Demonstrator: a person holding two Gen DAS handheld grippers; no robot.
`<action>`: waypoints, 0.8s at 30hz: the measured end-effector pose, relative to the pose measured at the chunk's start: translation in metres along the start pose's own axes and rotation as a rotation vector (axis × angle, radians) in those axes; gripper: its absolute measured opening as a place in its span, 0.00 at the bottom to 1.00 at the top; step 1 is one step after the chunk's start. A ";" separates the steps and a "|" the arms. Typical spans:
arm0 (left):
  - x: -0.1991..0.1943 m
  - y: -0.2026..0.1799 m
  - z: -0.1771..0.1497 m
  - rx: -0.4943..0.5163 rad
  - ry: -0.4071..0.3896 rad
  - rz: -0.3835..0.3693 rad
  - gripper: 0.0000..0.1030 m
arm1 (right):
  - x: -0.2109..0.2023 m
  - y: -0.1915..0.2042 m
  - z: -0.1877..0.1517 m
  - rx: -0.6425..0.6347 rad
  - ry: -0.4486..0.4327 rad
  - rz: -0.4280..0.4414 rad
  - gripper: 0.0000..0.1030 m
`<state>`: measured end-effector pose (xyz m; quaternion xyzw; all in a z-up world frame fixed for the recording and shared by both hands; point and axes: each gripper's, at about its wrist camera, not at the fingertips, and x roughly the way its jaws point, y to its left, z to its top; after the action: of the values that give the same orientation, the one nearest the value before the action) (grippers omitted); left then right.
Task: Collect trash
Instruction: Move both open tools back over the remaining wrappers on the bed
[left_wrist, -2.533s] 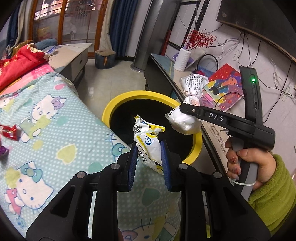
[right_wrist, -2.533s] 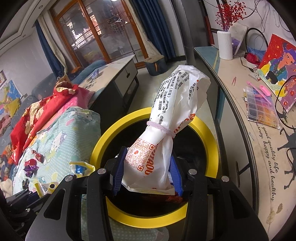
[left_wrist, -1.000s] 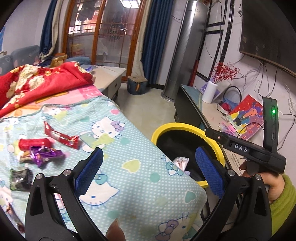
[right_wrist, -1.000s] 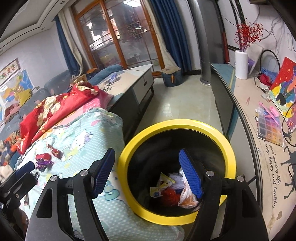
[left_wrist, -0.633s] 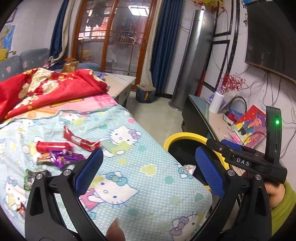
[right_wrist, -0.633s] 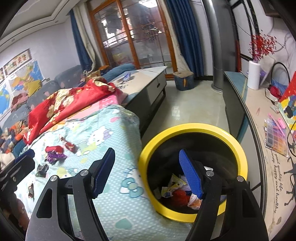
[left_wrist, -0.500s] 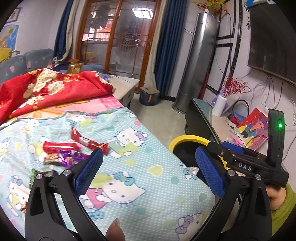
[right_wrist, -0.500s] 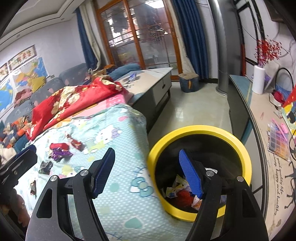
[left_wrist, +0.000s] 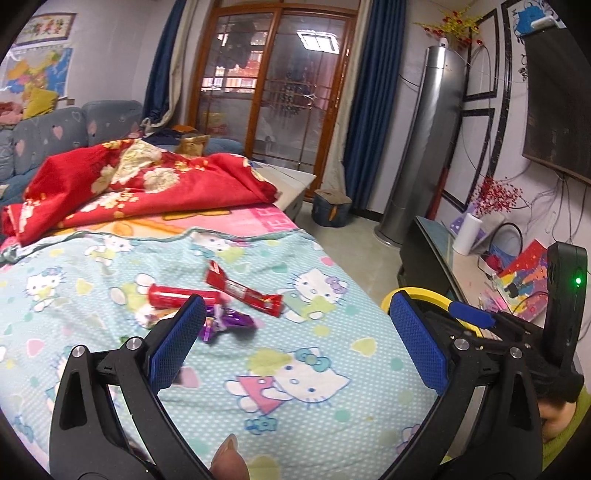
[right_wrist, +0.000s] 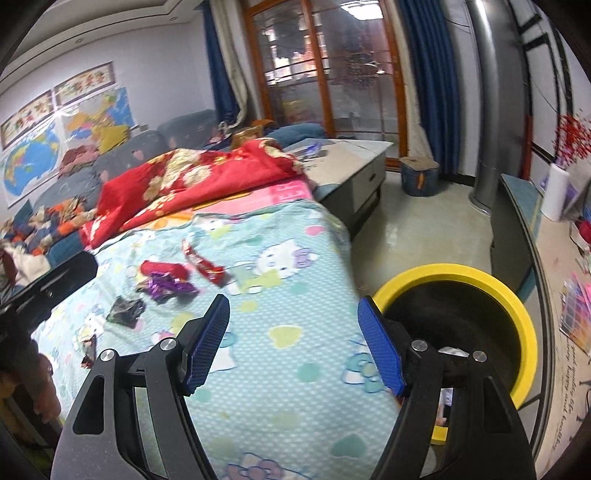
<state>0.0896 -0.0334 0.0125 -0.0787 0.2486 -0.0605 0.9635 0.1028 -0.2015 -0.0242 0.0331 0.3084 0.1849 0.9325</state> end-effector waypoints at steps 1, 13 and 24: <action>-0.002 0.003 0.000 -0.003 -0.004 0.006 0.89 | 0.001 0.004 0.000 -0.009 0.002 0.005 0.67; -0.024 0.041 0.002 -0.033 -0.023 0.092 0.89 | 0.021 0.060 0.007 -0.126 0.013 0.102 0.67; -0.033 0.083 -0.008 -0.066 0.046 0.221 0.89 | 0.052 0.112 0.015 -0.264 0.035 0.174 0.67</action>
<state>0.0634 0.0526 0.0060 -0.0809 0.2796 0.0526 0.9553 0.1135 -0.0780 -0.0217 -0.0663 0.2938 0.3045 0.9036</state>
